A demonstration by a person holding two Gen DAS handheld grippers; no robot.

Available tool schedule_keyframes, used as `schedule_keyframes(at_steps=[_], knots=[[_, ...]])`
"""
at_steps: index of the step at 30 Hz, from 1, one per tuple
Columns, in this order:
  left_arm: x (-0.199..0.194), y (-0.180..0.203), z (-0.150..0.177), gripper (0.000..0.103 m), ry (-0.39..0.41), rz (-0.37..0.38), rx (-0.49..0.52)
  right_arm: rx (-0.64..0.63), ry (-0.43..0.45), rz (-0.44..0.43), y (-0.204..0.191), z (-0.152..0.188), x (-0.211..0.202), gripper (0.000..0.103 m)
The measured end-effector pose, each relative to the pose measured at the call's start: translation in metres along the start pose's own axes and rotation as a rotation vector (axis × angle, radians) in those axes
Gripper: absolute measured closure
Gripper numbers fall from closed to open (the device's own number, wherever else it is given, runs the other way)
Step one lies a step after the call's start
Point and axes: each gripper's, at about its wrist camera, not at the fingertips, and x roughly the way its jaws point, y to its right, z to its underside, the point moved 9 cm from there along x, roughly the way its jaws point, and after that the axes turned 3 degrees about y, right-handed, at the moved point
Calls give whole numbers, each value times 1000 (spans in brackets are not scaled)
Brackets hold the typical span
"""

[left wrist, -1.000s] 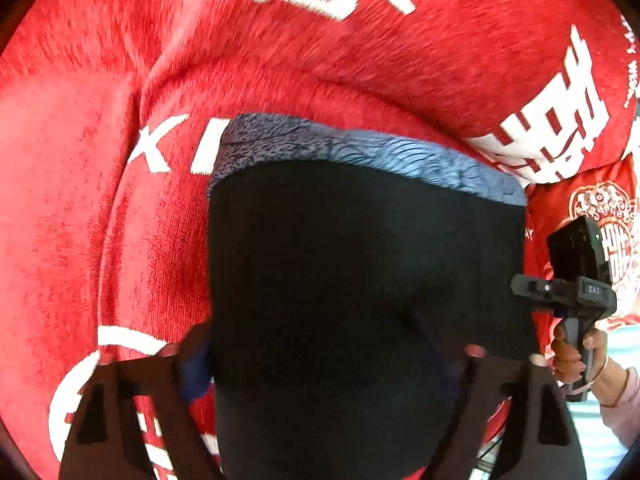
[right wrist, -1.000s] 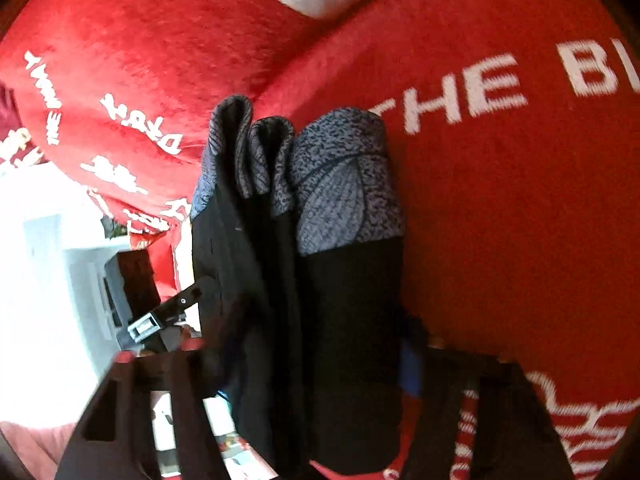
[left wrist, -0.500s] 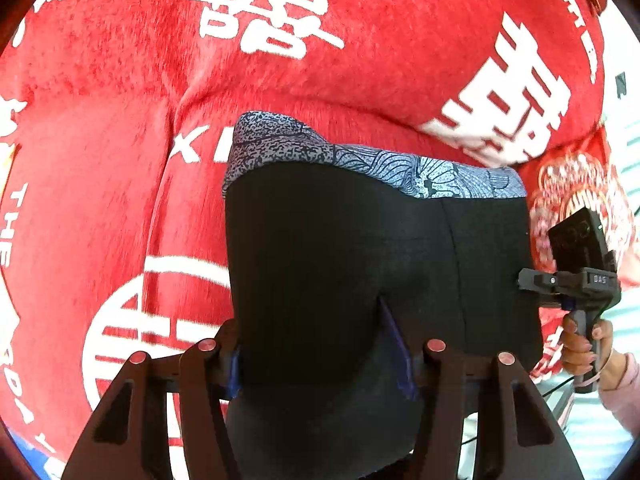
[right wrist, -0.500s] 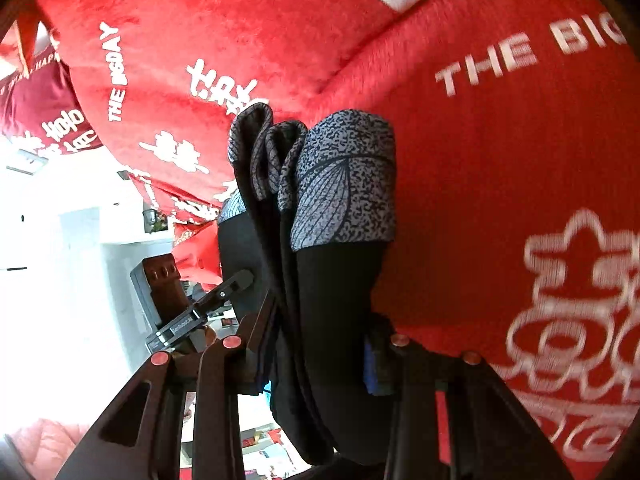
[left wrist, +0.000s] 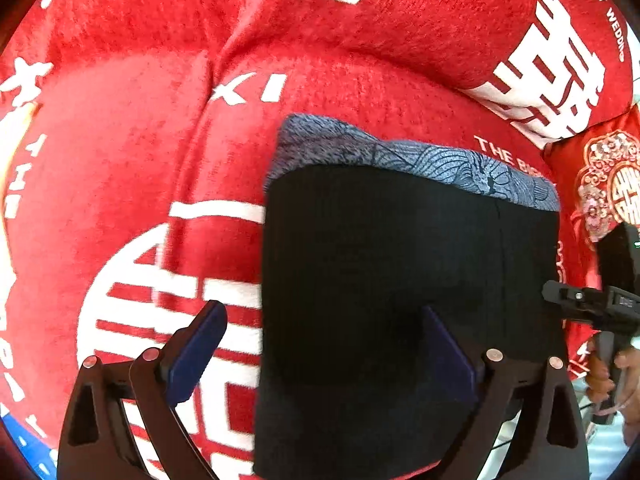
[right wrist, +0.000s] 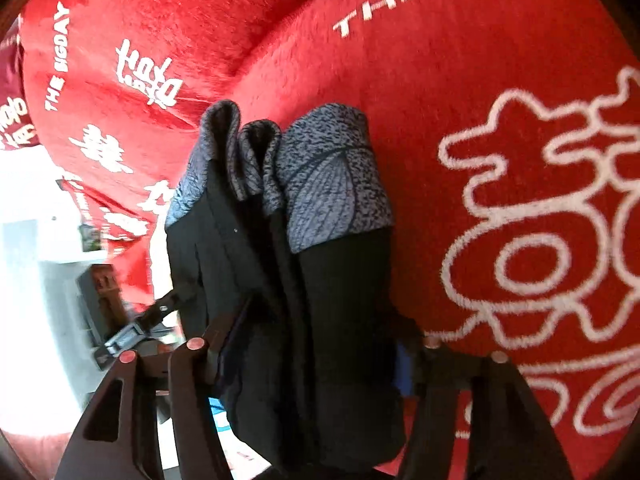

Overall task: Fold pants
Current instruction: 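Lay the folded trouser bundle flat on the bedspread and open both grippers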

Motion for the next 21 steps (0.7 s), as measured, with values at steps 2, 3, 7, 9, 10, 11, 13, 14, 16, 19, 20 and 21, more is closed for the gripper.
schedule_keyframes(at_steps=[2, 3, 7, 9, 10, 11, 13, 14, 16, 19, 20, 21], knots=[[-14, -3, -1, 6, 20, -76, 26, -4, 23, 75, -5, -1, -10, 36], [-19, -6, 0, 6, 24, -97, 33, -4, 32, 106, -6, -1, -15, 34], [-44, -8, 7, 5, 37, -182, 46, 13, 99, 249, -8, 7, -48, 23], [-56, -5, 14, 5, 34, -212, 55, 23, 119, 316, -7, 15, -61, 20], [-62, -2, 19, 1, 28, -226, 63, 24, 124, 345, -8, 19, -67, 20], [-67, 0, 23, 1, 24, -239, 71, 22, 128, 379, -9, 24, -72, 17], [-74, 9, 30, 1, 13, -248, 89, 7, 133, 451, -11, 33, -81, 13], [-78, 13, 34, 1, 3, -249, 102, -16, 137, 494, -15, 39, -86, 11], [-88, 20, 41, 1, -3, -250, 124, -67, 142, 565, -24, 49, -93, 2], [-101, 30, 45, 1, 3, -270, 145, -129, 153, 623, -43, 59, -97, 0], [-108, 33, 47, 1, 10, -274, 146, -151, 157, 637, -53, 63, -99, 0], [-112, 35, 48, 1, 15, -278, 146, -167, 160, 647, -60, 65, -99, 0]])
